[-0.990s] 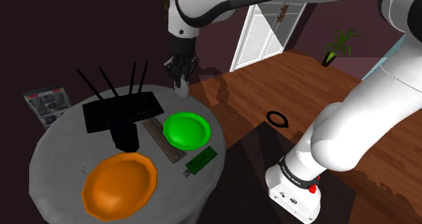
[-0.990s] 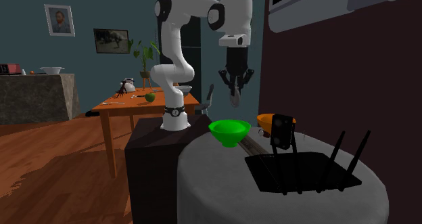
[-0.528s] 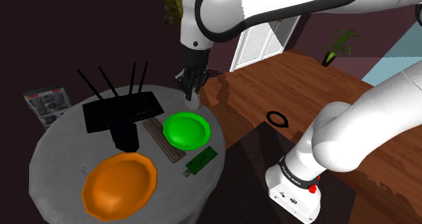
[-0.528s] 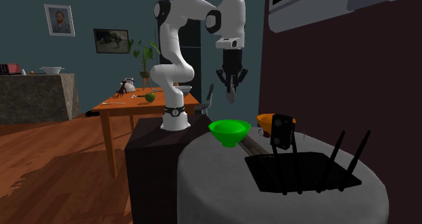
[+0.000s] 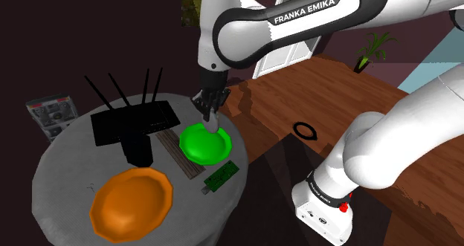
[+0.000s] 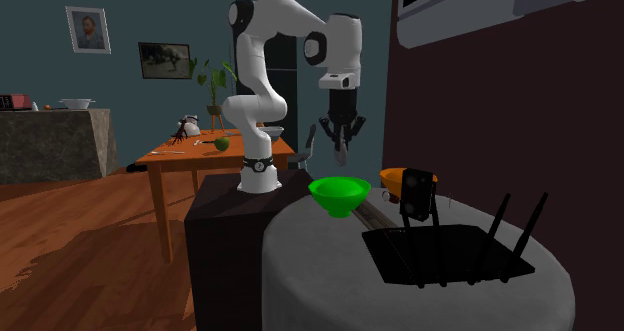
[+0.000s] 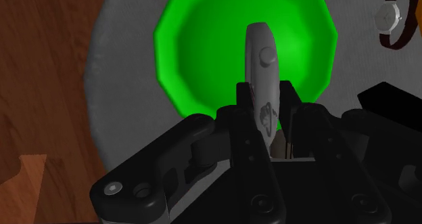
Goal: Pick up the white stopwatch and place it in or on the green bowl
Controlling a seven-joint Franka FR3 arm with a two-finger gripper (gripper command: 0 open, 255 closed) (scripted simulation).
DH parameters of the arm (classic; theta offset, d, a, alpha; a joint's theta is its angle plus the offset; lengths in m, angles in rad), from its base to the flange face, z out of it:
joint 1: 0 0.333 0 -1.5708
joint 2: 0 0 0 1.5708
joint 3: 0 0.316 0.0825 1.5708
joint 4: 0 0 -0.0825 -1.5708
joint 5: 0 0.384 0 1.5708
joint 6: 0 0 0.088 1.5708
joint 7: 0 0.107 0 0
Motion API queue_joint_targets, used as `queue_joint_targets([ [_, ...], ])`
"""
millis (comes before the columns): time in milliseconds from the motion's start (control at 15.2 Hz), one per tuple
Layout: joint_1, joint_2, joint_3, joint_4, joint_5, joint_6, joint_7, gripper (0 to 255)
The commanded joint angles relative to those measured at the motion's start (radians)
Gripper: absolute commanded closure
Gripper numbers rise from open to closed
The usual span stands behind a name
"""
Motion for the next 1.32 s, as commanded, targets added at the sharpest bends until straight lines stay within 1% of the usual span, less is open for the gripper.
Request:
queue_joint_targets([
  [0,-0.001,0.013,0.002,-0.016,-0.001,0.03,-0.002,255],
  [330,-0.001,0.056,0.008,-0.055,-0.005,0.111,0.0,255],
  [858,-0.001,0.056,0.008,-0.055,-0.005,0.111,0.0,255],
  [924,-0.001,0.056,0.008,-0.055,-0.005,0.111,0.0,0],
  [1254,-0.001,0.056,0.008,-0.055,-0.005,0.111,0.0,0],
])
